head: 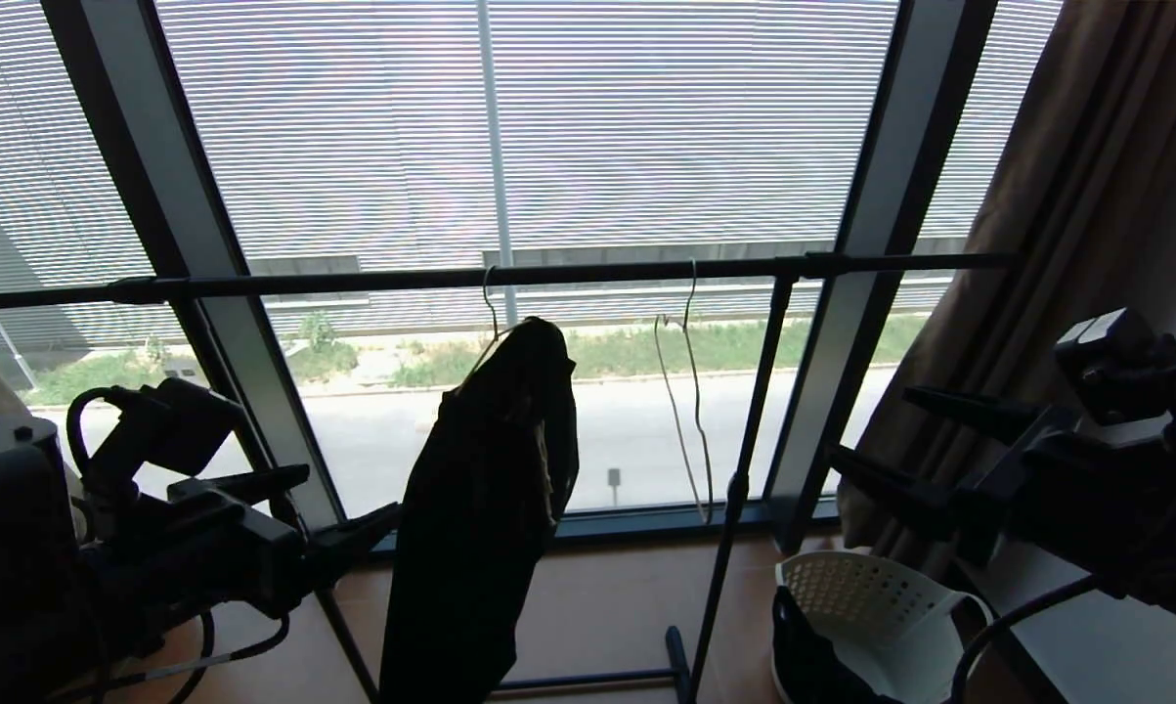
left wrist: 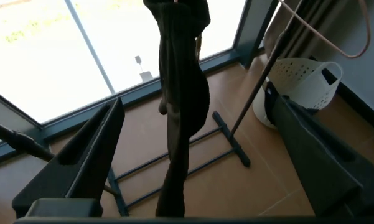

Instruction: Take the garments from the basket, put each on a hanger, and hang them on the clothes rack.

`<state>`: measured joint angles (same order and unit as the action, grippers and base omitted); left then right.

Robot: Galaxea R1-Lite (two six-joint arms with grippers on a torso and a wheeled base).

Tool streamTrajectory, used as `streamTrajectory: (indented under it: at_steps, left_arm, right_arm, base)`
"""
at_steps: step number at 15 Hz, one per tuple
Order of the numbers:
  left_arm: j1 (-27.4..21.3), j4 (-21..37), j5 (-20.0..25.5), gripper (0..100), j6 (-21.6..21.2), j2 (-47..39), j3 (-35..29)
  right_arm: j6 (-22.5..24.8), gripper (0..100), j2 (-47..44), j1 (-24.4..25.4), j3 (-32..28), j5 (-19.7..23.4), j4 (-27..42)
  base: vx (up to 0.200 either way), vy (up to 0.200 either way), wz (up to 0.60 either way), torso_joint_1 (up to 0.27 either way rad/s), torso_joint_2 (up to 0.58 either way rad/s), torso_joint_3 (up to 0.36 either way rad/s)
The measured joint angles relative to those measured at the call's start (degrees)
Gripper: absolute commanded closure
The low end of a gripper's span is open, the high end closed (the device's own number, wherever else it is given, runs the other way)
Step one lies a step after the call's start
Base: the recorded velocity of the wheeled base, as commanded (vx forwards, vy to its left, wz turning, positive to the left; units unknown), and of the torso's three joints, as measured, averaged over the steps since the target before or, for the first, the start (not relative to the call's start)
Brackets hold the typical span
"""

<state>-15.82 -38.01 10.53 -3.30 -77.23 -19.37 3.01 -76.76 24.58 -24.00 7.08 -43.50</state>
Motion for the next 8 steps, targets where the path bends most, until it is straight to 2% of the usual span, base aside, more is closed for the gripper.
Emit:
streamTrajectory:
  at_steps: [2, 4, 8]
  left_arm:
    - [0.1, 0.2, 1.9, 0, -1.0, 7.7, 6.7]
    - [0.2, 0.9, 2.1, 0, -1.7, 14.8, 11.7]
    - [0.3, 6.9, -0.1, 0, -4.3, 27.1, 16.1]
  right_arm:
    - [0.2, 0, 7.4, 0.0, 5.0, -3.7, 1.6]
    - [1.3, 0, 15.7, 0.5, 8.0, -8.1, 8.5]
    - [2.4, 0, 33.8, 3.9, 8.6, -16.0, 31.3]
  base:
    - [0.000, 0.000, 0.00, 0.000, 0.00, 0.000]
    - [0.000, 0.000, 0.00, 0.000, 0.00, 0.000]
    - [0.000, 0.000, 0.00, 0.000, 0.00, 0.000]
